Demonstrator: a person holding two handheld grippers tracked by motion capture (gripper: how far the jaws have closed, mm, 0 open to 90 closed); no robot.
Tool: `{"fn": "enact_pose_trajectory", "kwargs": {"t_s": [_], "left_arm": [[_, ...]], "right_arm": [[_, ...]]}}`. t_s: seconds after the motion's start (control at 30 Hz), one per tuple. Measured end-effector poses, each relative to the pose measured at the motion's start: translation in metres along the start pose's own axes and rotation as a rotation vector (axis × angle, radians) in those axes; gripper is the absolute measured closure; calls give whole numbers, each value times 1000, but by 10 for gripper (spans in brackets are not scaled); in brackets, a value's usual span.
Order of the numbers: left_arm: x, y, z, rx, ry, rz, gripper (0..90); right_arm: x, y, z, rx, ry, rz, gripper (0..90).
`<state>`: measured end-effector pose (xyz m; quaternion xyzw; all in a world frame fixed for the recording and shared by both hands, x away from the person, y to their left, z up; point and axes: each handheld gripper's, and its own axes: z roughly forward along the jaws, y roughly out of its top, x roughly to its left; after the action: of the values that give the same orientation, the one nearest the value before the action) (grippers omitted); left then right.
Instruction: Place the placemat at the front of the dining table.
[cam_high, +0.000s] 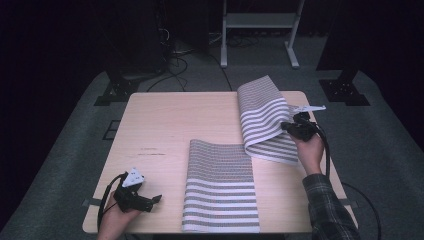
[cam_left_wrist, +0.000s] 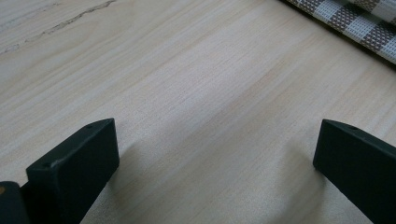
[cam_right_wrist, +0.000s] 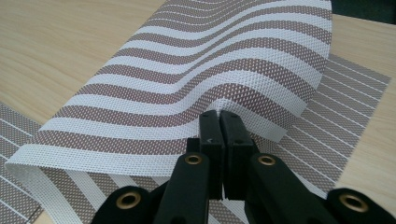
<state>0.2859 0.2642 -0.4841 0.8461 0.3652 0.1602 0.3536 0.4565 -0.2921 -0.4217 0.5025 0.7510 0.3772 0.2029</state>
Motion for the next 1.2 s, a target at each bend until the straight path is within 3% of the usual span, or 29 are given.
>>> {"fn": "enact_pose_trajectory", "kwargs": {"t_s": [0.57, 0.97, 1.2], "left_arm": [[0, 0, 0, 1, -1, 1, 0], [0, 0, 0, 1, -5, 5, 0], [-1, 1, 1, -1, 1, -3, 0]], "right_arm": [[33, 16, 11, -5, 44, -60, 885], [46, 19, 21, -3, 72, -58, 885], [66, 31, 30, 19, 81, -96, 886]]}}
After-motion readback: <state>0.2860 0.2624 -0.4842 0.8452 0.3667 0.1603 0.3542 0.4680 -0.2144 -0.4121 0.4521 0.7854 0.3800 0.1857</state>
